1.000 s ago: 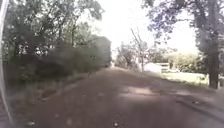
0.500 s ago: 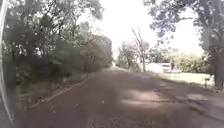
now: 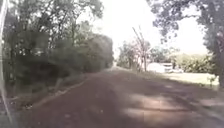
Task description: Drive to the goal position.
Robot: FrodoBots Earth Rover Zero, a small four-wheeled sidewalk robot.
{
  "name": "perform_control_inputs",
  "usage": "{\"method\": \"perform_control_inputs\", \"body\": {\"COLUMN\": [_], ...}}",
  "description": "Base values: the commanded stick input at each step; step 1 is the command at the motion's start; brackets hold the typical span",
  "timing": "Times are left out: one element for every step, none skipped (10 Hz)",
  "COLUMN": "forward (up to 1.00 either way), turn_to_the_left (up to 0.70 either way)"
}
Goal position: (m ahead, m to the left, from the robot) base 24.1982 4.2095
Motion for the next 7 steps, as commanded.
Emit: {"method": "perform_control_inputs", "body": {"forward": [0.7, 0.7, 0.7, 0.7, 0.7, 0.7, 0.7], "turn_to_the_left": [-0.12, -0.01, 0.0, 0.0, 0.0, 0.0, 0.0]}}
